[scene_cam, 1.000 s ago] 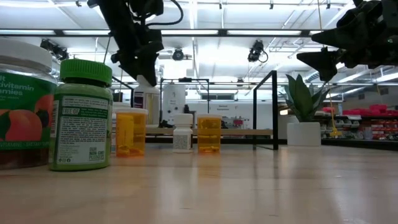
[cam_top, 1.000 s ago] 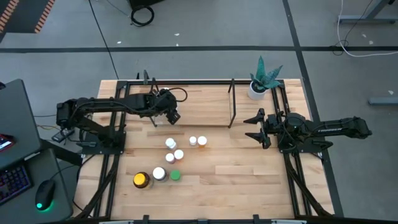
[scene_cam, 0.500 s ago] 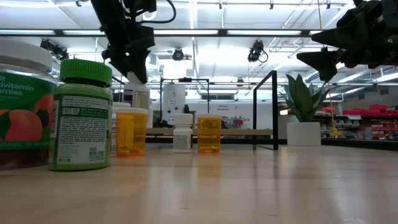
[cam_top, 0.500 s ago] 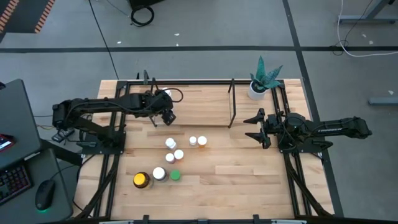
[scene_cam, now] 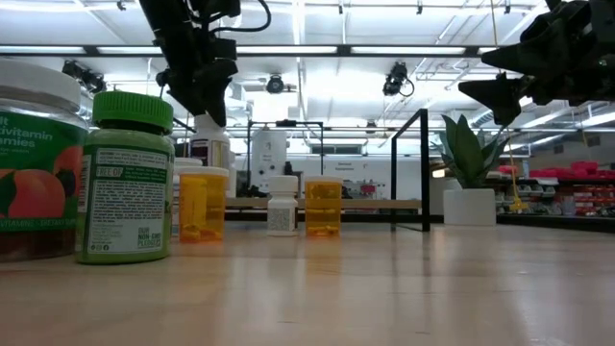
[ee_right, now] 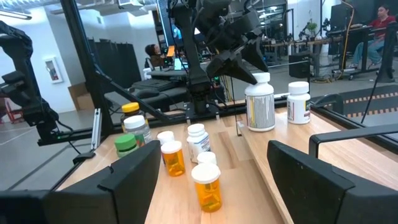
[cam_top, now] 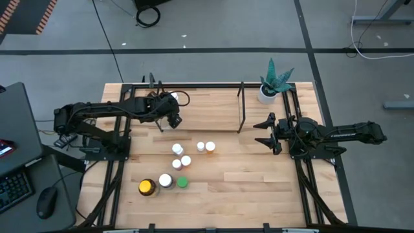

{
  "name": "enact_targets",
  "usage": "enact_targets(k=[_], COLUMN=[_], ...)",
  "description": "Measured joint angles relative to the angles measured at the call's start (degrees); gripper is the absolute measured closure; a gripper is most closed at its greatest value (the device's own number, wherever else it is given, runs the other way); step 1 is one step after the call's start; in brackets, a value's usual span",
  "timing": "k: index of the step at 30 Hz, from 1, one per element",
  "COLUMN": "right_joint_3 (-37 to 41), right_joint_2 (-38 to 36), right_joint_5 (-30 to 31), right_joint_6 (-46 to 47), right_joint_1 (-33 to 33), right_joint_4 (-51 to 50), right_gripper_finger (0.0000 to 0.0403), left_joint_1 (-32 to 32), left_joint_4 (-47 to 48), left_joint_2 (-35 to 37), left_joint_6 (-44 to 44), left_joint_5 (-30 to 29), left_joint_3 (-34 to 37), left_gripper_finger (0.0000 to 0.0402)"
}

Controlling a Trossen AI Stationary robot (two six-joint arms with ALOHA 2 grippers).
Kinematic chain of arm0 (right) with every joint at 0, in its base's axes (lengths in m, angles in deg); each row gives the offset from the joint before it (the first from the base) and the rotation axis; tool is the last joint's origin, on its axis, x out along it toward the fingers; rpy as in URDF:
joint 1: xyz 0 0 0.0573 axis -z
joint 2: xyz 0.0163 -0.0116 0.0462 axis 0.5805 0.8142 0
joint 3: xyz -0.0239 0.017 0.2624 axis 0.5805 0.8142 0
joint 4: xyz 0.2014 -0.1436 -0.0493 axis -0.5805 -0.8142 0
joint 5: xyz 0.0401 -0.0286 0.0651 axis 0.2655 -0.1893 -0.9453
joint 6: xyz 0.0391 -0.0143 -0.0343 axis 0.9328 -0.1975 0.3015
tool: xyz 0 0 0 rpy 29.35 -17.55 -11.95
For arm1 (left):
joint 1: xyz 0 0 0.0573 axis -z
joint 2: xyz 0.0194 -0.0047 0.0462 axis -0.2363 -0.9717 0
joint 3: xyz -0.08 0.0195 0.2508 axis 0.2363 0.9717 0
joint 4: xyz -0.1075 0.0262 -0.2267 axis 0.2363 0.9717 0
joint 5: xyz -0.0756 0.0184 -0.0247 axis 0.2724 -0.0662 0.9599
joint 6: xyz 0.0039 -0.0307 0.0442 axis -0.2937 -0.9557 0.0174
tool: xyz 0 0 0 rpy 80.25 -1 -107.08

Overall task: Pick and place medicine bottles onto shelf by color
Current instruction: Put the green bottle on the shelf

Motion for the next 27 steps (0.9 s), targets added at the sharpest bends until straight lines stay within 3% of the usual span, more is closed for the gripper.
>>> enact_targets(k=[11,19,22,27], right_joint_3=[0.00,0.00,0.01,0.00], right_joint_2=[0.01,0.00,0.00,0.01], right_joint_5=[0.00,0.00,0.00,0.00], right_joint_6=[0.00,0.00,0.00,0.02], right_joint_1=[0.00,0.00,0.00,0.00], right_joint_4=[-0.02,0.00,-0.01,-0.02], right_gripper_finger=[0.0100,0.0100,0.0100,0.0100], left_joint_1=[0.24,3.29,5.52,11.67], left_joint_4=[-0.22,-0.15,0.79,1.26], left_joint_2=[-0.02,-0.01,0.00,-0.02], left_joint_6=[2.73,6.13,7.61,4.40], left_joint_5=[-2.20,-2.89,6.92,31.71], left_joint_3=[-0.30,-7.81,-9.90,-10.84], left_gripper_finger=[0.0097,0.0099,0.0100,0.0102])
